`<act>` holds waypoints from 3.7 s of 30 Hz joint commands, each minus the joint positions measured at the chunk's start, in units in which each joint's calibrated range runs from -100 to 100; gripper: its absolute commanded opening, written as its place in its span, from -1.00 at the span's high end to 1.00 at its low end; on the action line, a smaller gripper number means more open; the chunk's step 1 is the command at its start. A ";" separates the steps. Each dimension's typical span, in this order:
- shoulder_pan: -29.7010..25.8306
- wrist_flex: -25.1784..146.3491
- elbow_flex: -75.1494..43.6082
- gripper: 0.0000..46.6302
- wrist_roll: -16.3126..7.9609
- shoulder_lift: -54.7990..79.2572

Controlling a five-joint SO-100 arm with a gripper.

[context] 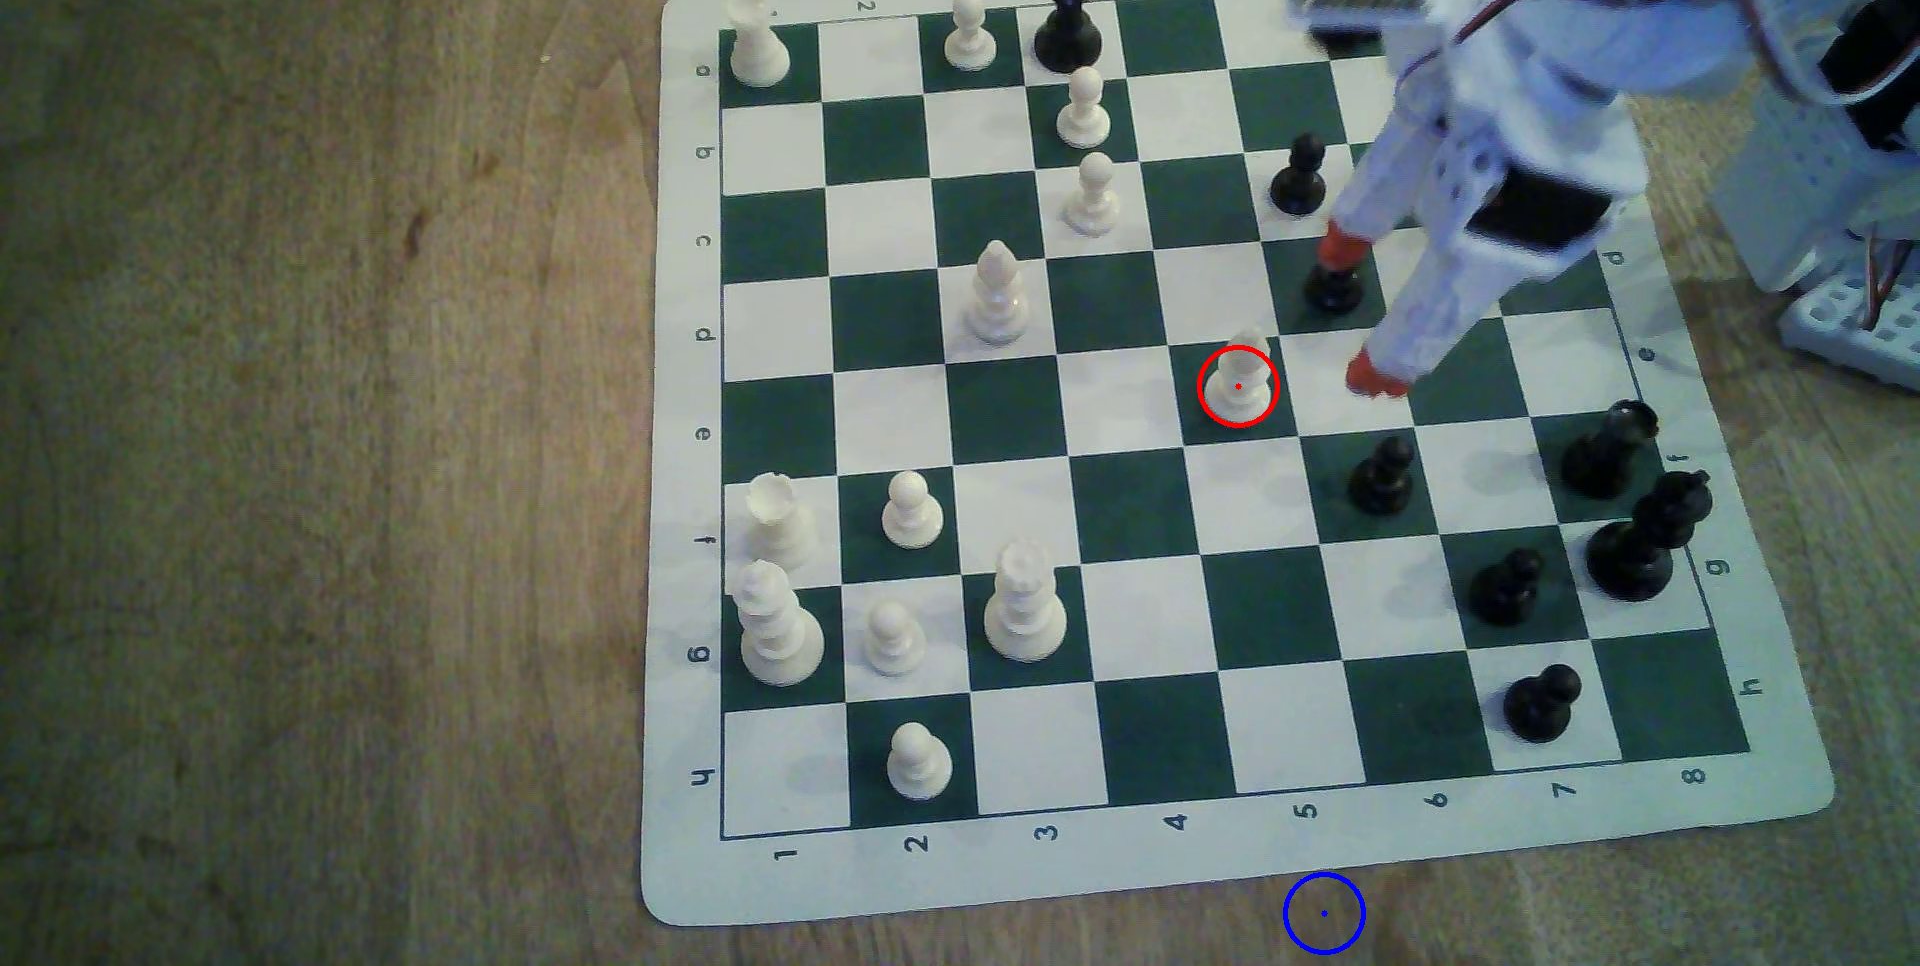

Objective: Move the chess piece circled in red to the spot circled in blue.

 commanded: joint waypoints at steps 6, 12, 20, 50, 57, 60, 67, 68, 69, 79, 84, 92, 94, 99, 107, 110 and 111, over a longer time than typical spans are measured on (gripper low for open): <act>0.08 -0.68 -7.39 0.22 -0.34 3.51; 0.08 -2.16 -10.02 0.24 -0.98 7.50; 0.39 -6.25 -10.47 0.23 -1.27 13.44; -0.78 -9.53 -16.36 0.91 -1.22 23.97; -1.17 -7.56 -16.36 0.98 -1.03 21.93; -2.11 -5.52 -16.64 0.98 -1.37 18.45; -8.92 -1.59 -21.35 0.98 -5.18 12.84; -10.56 -1.50 -21.80 0.98 -5.81 12.68; -12.59 -1.26 -22.53 0.98 -6.50 12.68; -27.45 -2.98 -35.31 0.95 -8.16 23.71; -27.77 -7.81 -39.30 0.93 -6.98 32.62; -28.00 -13.13 -42.47 0.89 -6.84 41.28; -28.16 -13.63 -43.29 0.89 -6.84 42.47; -28.00 -15.18 -45.83 0.87 -6.84 46.38; -27.37 -16.25 -47.01 0.86 -6.84 49.18; -27.61 -16.08 -46.92 0.81 -6.84 49.01; -27.77 -16.00 -46.92 0.69 -7.08 49.01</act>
